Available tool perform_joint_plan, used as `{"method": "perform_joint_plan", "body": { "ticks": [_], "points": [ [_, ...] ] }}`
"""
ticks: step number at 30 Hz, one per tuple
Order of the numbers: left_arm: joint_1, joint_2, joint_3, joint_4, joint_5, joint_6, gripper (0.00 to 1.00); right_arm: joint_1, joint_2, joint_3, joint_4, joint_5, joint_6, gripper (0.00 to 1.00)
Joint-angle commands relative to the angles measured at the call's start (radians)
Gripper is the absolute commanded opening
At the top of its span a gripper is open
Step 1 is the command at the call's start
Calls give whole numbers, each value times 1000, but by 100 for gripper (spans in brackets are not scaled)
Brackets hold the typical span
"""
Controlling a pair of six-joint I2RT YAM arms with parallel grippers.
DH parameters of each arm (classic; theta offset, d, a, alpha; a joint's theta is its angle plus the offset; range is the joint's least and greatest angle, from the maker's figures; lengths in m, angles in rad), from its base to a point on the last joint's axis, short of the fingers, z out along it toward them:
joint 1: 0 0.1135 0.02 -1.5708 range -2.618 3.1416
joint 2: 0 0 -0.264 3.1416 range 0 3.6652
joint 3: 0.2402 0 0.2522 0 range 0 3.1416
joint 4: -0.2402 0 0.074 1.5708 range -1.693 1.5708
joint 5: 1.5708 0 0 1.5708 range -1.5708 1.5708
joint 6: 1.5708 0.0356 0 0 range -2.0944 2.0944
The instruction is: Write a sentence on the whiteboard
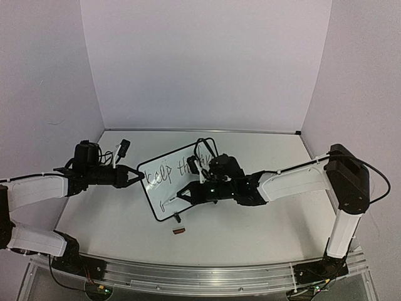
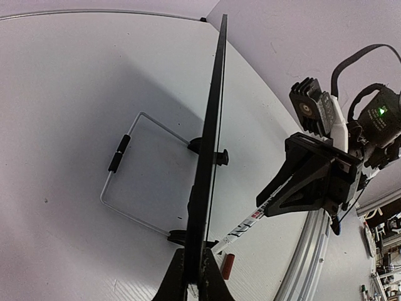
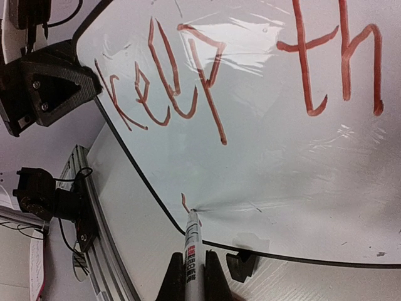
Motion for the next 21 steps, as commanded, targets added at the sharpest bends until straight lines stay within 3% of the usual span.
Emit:
{"method": "perform_joint_plan", "body": {
  "ticks": [1, 21],
  "points": [
    [8, -11, 36, -13, -63, 48, 0, -6, -43, 38, 50, 56, -4, 0],
    [8, -6, 33, -10, -63, 48, 0, -5, -58, -37, 61, 45, 23, 0]
  ]
}}
